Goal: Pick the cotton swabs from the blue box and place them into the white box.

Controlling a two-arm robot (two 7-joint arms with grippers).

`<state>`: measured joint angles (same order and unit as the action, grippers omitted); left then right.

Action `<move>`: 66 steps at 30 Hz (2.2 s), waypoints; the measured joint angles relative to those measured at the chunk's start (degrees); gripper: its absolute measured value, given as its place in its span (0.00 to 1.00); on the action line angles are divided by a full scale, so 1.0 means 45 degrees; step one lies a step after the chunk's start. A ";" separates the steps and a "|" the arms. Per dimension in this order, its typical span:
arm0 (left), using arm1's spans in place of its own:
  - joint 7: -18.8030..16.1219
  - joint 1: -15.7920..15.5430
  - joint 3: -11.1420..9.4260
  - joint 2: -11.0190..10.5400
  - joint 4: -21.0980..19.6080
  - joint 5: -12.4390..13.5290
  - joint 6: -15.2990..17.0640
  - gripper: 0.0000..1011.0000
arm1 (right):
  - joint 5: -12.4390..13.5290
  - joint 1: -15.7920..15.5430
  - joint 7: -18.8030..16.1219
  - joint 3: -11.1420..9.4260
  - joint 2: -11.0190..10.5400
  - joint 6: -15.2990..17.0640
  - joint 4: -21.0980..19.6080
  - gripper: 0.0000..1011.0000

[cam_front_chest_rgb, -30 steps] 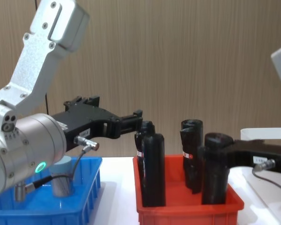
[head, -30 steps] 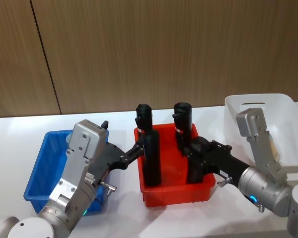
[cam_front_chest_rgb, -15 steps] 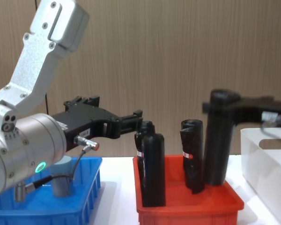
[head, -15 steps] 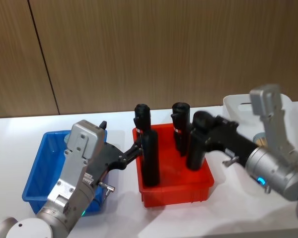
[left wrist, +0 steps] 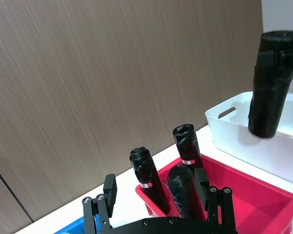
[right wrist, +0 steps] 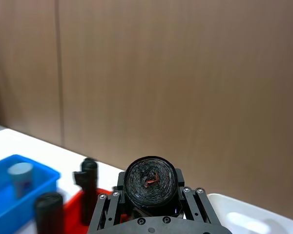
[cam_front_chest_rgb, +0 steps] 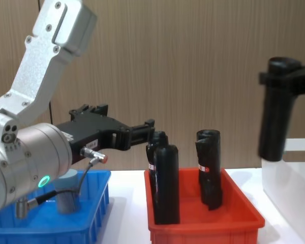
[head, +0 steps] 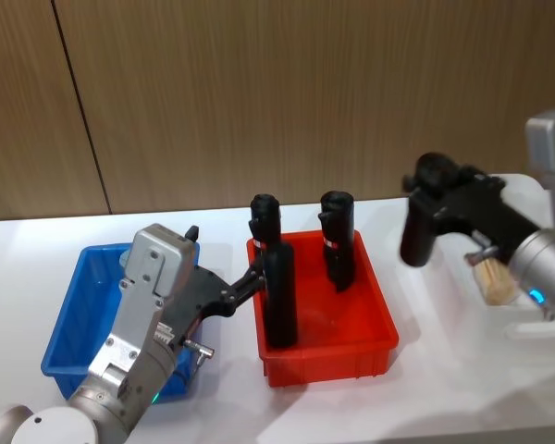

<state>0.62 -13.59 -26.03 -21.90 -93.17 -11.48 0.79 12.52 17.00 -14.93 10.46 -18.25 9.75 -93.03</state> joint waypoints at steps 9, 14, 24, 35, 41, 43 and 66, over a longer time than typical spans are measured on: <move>0.0000 0.0001 0.0000 0.0000 0.0000 0.0000 0.0000 0.99 | -0.0290 0.0229 0.0751 -0.0471 -0.0391 -0.0007 0.0334 0.52; 0.0000 0.0001 0.0000 0.0000 0.0000 0.0000 0.0000 0.99 | -0.0502 0.0416 0.1096 -0.0690 -0.0563 -0.0024 0.0894 0.52; 0.0000 0.0000 0.0001 0.0000 -0.0001 0.0000 0.0000 0.99 | -0.0832 0.0752 0.1528 -0.0918 -0.0692 -0.0135 0.2350 0.52; 0.0000 0.0000 0.0001 0.0000 0.0000 0.0000 0.0001 0.99 | -0.1098 0.0980 0.1807 -0.0966 -0.0675 -0.0374 0.3826 0.52; 0.0000 0.0000 0.0000 0.0000 0.0000 0.0000 0.0000 0.99 | -0.1151 0.1010 0.1856 -0.0968 -0.0648 -0.0498 0.4327 0.66; 0.0000 0.0000 0.0000 0.0000 0.0000 0.0000 0.0000 0.99 | -0.1154 0.1010 0.1856 -0.0960 -0.0633 -0.0529 0.4437 0.73; 0.0000 0.0001 0.0000 0.0000 0.0000 0.0000 0.0000 0.99 | -0.0580 0.0414 0.1642 -0.0867 -0.0521 -0.0763 0.3861 0.99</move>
